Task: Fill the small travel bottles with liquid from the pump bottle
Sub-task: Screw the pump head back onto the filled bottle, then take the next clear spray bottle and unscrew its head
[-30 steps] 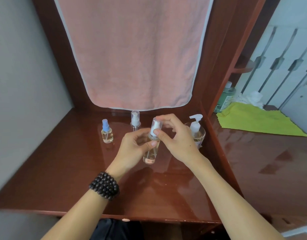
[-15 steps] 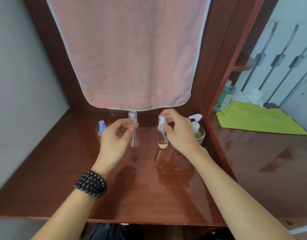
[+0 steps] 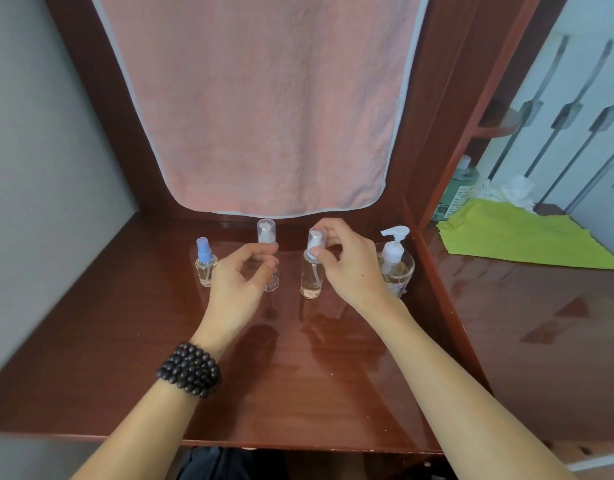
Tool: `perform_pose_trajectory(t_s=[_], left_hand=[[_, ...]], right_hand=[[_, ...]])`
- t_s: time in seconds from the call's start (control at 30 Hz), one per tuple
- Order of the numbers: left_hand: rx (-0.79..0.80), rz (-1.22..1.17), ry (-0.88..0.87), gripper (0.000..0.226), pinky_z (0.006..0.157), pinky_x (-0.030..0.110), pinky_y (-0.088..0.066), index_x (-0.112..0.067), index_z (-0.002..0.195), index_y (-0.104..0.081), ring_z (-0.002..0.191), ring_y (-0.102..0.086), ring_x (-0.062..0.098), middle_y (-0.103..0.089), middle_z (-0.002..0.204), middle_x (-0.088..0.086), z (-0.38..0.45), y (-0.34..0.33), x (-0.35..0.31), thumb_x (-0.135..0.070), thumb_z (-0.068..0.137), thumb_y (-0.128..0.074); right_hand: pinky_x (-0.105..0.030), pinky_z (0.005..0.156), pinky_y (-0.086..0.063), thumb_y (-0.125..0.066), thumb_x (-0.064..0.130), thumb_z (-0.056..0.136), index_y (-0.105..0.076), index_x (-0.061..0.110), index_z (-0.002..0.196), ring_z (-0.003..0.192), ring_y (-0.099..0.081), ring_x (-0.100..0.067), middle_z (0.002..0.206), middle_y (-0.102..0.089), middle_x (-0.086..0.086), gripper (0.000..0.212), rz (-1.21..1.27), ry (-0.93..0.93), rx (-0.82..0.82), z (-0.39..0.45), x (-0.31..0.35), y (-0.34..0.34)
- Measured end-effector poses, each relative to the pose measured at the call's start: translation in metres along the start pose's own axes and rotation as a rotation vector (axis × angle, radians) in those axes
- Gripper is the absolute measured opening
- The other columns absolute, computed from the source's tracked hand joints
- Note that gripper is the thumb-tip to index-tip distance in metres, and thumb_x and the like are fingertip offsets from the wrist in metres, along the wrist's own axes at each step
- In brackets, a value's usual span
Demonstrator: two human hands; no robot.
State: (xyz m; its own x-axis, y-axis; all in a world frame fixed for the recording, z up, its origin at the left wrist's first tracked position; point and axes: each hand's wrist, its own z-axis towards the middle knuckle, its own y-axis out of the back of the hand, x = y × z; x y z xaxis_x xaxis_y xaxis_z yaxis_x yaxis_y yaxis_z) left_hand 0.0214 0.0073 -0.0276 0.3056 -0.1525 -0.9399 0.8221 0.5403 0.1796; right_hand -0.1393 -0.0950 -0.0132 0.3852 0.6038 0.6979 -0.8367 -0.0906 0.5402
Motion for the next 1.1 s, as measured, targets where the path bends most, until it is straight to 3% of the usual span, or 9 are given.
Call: perform_pose_trajectory(t_s=[0.17, 0.3, 0.43, 0.5, 0.6, 0.67, 0.83, 0.97, 1.1], left_hand=[[-0.004, 0.007, -0.008, 0.022, 0.074, 0.010, -0.049, -0.019, 0.108, -0.073, 0.084, -0.066, 0.000, -0.073, 0.087, -0.005, 0.001, 0.000, 0.000, -0.003, 0.095, -0.064], [-0.034, 0.019, -0.012, 0.021, 0.076, 0.010, -0.048, -0.021, 0.104, -0.073, 0.078, -0.064, 0.001, -0.071, 0.085, -0.006, 0.003, 0.005, -0.001, -0.005, 0.094, -0.065], [-0.181, 0.131, 0.019, 0.019, 0.072, 0.016, -0.043, -0.021, 0.104, -0.067, 0.071, -0.054, -0.001, -0.061, 0.082, -0.009, 0.005, 0.010, 0.007, -0.011, 0.089, -0.072], [-0.162, 0.267, 0.064, 0.034, 0.074, 0.019, -0.043, -0.024, 0.113, -0.060, 0.078, -0.054, 0.002, -0.058, 0.093, -0.008, 0.008, 0.008, 0.014, -0.024, 0.084, -0.079], [-0.047, 0.456, 0.115, 0.067, 0.089, 0.025, -0.042, -0.018, 0.134, -0.053, 0.106, -0.055, 0.013, -0.054, 0.119, -0.002, 0.015, 0.001, 0.025, -0.042, 0.079, -0.083], [0.008, 0.480, 0.110, 0.068, 0.096, 0.024, -0.036, -0.016, 0.137, -0.054, 0.119, -0.051, 0.015, -0.053, 0.128, 0.000, 0.020, -0.006, 0.027, -0.042, 0.080, -0.081], [-0.048, 0.564, 0.036, 0.029, 0.077, 0.026, -0.036, -0.013, 0.104, -0.066, 0.094, -0.059, 0.023, -0.061, 0.097, 0.003, 0.024, -0.009, 0.018, -0.034, 0.087, -0.075], [-0.102, 0.537, -0.097, 0.028, 0.075, 0.027, -0.039, -0.018, 0.099, -0.067, 0.087, -0.057, 0.014, -0.063, 0.091, -0.005, 0.011, -0.002, -0.013, -0.042, 0.086, -0.074], [0.101, 0.519, -0.221, 0.032, 0.071, 0.022, -0.047, -0.026, 0.102, -0.068, 0.080, -0.062, 0.007, -0.069, 0.087, -0.013, -0.007, -0.003, -0.047, -0.046, 0.080, -0.079]], right_hand=[[-0.024, 0.085, -0.054, -0.072, 0.009, 0.085, -0.062, 0.025, 0.108, 0.091, -0.066, -0.002, 0.098, -0.070, 0.012, 0.030, 0.022, 0.017, 0.009, -0.001, -0.001, 0.000], [-0.015, 0.080, -0.049, -0.074, 0.012, 0.084, -0.063, 0.024, 0.109, 0.091, -0.063, -0.002, 0.101, -0.067, 0.013, 0.030, 0.001, 0.036, 0.023, -0.001, -0.001, 0.002], [-0.007, 0.080, -0.041, -0.075, 0.016, 0.084, -0.063, 0.023, 0.119, 0.101, -0.060, -0.003, 0.114, -0.064, 0.013, 0.037, -0.021, 0.065, 0.000, -0.004, 0.000, 0.005], [-0.009, 0.079, -0.040, -0.073, 0.016, 0.086, -0.062, 0.021, 0.123, 0.103, -0.058, -0.003, 0.118, -0.064, 0.012, 0.039, -0.045, 0.084, -0.047, -0.005, 0.001, 0.008], [-0.008, 0.076, -0.037, -0.070, 0.014, 0.089, -0.064, 0.018, 0.121, 0.101, -0.059, -0.002, 0.116, -0.064, 0.010, 0.032, -0.044, 0.119, -0.121, -0.007, 0.007, 0.011], [-0.006, 0.075, -0.038, -0.070, 0.012, 0.089, -0.065, 0.017, 0.118, 0.099, -0.059, -0.001, 0.113, -0.064, 0.010, 0.030, -0.036, 0.141, -0.137, -0.009, 0.012, 0.014], [-0.009, 0.073, -0.039, -0.072, 0.013, 0.088, -0.066, 0.018, 0.116, 0.095, -0.062, -0.006, 0.108, -0.064, 0.014, 0.028, 0.001, 0.129, -0.128, -0.014, 0.018, 0.017], [-0.013, 0.068, -0.044, -0.070, 0.016, 0.092, -0.066, 0.019, 0.116, 0.085, -0.066, -0.011, 0.106, -0.066, 0.012, 0.024, 0.119, 0.066, -0.116, -0.018, 0.026, 0.022], [-0.024, 0.067, -0.052, -0.071, 0.032, 0.092, -0.068, 0.030, 0.118, 0.082, -0.068, -0.011, 0.099, -0.071, 0.010, 0.027, 0.248, 0.013, -0.012, -0.026, 0.047, 0.037]])
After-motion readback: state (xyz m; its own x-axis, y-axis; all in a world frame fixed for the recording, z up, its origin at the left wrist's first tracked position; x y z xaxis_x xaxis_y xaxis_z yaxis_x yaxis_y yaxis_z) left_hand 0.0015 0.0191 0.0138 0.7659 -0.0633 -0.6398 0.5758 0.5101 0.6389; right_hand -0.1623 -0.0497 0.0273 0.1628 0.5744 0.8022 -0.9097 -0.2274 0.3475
